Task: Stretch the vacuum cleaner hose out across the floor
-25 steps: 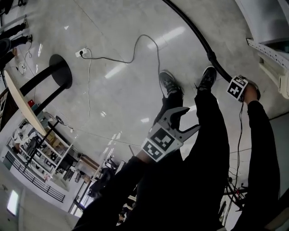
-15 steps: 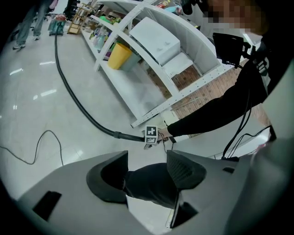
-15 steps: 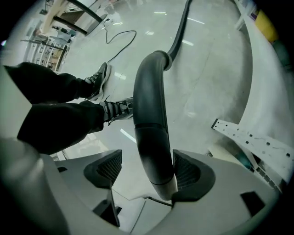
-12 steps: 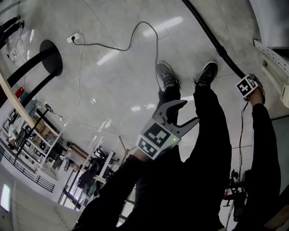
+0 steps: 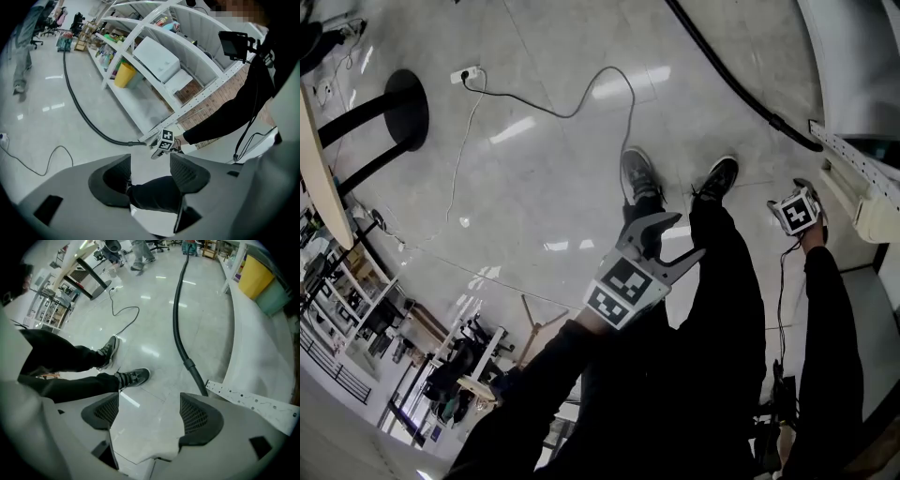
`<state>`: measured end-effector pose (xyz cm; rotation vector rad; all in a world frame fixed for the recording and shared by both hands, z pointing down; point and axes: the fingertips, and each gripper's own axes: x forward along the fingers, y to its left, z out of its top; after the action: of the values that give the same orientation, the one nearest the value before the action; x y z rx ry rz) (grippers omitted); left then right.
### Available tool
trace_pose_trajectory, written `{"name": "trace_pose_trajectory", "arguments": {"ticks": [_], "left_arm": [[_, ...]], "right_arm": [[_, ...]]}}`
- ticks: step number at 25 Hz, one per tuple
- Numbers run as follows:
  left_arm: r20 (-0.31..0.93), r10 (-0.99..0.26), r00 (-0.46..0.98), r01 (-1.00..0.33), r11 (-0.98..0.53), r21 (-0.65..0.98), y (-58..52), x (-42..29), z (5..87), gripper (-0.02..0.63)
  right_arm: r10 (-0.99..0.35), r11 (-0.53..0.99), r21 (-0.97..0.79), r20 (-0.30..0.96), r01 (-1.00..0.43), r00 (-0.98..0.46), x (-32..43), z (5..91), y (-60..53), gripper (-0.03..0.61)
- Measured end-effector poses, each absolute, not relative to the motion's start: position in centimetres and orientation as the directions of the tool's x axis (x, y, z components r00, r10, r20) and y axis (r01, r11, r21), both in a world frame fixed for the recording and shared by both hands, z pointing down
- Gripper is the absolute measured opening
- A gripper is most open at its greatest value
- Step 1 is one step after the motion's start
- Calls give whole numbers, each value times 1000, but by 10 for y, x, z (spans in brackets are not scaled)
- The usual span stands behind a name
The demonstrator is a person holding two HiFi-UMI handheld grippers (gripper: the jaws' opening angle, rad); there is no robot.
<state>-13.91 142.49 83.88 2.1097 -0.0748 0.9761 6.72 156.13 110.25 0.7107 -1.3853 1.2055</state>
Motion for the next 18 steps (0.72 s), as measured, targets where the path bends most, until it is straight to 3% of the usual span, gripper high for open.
{"name": "trace_pose_trajectory", "arguments": {"ticks": [9, 11, 14, 18], "left_arm": [[708, 116, 697, -353, -804, 479, 1385, -173, 751, 273], [716, 69, 695, -350, -837, 421, 1373, -181, 725, 270], [738, -9, 675, -363, -874, 322, 1361, -198, 687, 259], [719, -120, 684, -393, -892, 225, 1341, -213, 640, 197]], "right_arm": [[-50, 234, -324, 938, -917, -344, -23, 961, 1495, 382], [-125, 217, -335, 922, -917, -366, -38, 918, 1478, 320], [-231, 207, -352, 889, -913, -395, -62, 850, 1460, 179], [-353, 213, -364, 837, -907, -419, -81, 773, 1433, 107]]}}
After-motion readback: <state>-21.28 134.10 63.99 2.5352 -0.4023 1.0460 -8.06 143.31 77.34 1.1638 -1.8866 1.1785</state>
